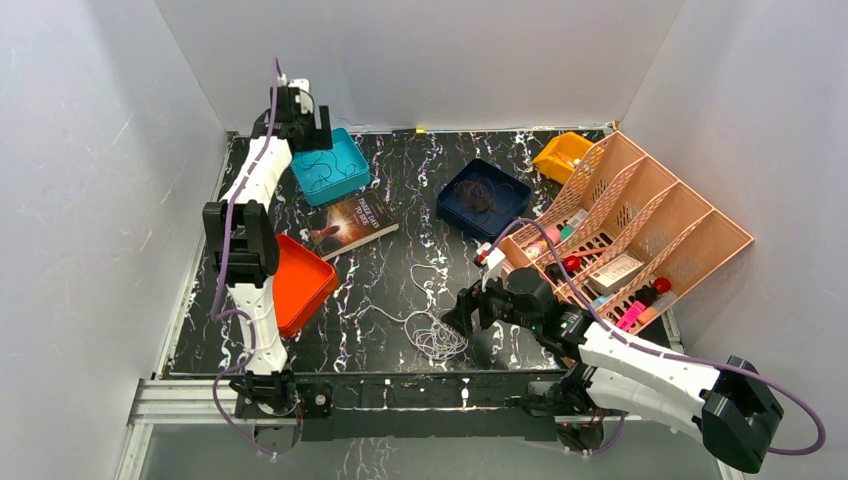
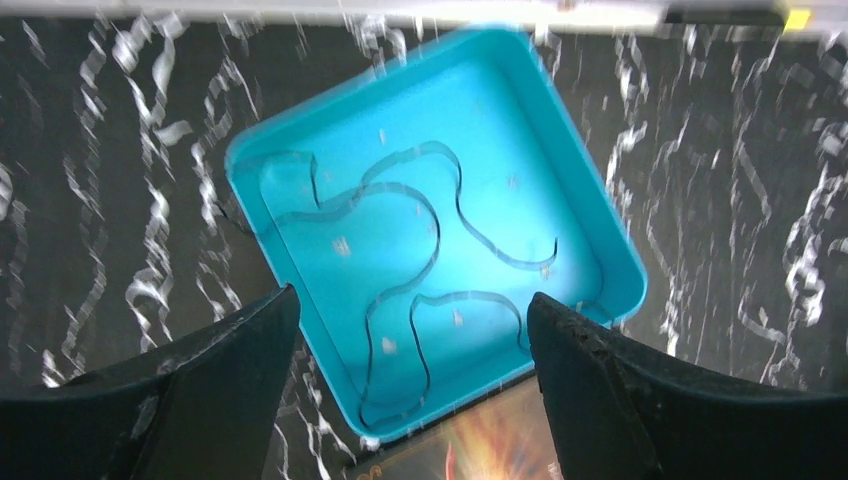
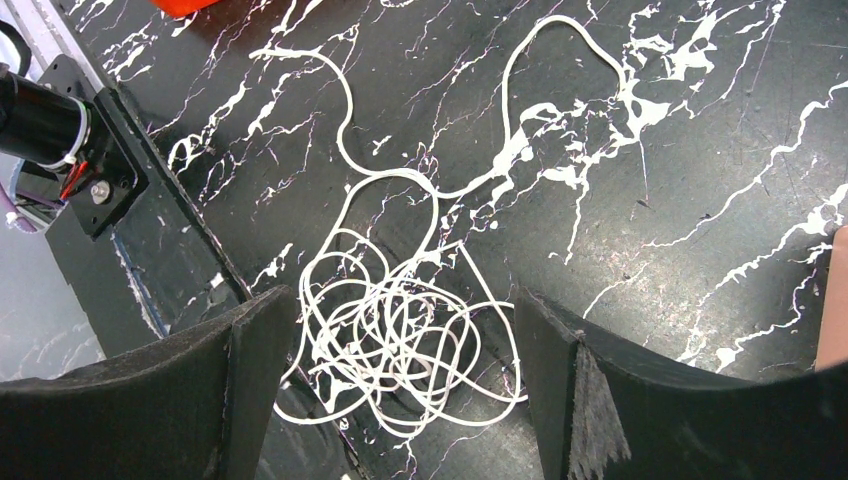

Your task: Untangle the cables

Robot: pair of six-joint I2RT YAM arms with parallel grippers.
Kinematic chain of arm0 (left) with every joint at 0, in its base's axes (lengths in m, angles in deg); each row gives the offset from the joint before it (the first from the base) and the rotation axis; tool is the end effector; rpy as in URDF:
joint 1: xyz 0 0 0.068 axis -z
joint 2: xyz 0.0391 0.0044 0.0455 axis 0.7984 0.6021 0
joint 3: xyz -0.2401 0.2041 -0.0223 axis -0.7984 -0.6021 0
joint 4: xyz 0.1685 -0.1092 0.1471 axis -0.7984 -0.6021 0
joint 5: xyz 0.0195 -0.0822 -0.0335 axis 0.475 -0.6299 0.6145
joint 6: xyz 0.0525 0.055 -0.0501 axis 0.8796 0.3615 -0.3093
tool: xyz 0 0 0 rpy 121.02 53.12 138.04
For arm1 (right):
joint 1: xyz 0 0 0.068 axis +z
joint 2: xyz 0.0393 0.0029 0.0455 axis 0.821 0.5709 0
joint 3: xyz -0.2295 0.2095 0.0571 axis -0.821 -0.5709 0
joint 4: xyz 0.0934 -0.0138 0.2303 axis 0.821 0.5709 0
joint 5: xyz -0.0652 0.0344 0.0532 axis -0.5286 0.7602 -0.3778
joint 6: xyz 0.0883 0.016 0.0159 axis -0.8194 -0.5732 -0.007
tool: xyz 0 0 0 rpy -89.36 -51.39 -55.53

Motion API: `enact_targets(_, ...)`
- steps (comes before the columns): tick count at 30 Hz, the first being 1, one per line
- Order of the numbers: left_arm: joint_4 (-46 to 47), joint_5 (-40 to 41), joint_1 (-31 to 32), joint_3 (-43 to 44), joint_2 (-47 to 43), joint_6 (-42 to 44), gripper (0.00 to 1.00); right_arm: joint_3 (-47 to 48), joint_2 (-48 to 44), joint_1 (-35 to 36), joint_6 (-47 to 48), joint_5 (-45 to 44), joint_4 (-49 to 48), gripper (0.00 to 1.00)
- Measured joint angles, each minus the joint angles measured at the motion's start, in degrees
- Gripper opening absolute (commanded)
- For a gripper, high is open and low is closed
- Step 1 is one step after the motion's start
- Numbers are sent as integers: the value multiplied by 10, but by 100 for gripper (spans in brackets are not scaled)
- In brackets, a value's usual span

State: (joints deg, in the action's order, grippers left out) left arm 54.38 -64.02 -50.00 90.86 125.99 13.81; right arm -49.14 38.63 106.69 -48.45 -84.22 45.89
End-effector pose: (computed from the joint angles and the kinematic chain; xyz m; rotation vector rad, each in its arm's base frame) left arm 0.5517 -0.0247 0.3029 -0.0337 2.1428 -0.0086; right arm 0.1161 0.1582 0.2348 -0.6333 1.9549 0.8885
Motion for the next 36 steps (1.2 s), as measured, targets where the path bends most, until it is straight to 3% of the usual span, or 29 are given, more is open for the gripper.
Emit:
enact_targets(7,21,16,-20,103,41,7,71,0,17,0,7,2,1,88)
enact_targets(15,19,23,-64,110,125,22,61,4,63,0,15,23,1,88)
enact_targets(22,35,-35,-97,142,146,27,42,27,96,0,16,42,0,88)
enact_targets(27,34,-55,-104,144,173,25,38,35,110,0,15,47,-3,88)
enact_targets(36,32,-73,-106,146,181,21,22,44,121,0,15,55,-12,88)
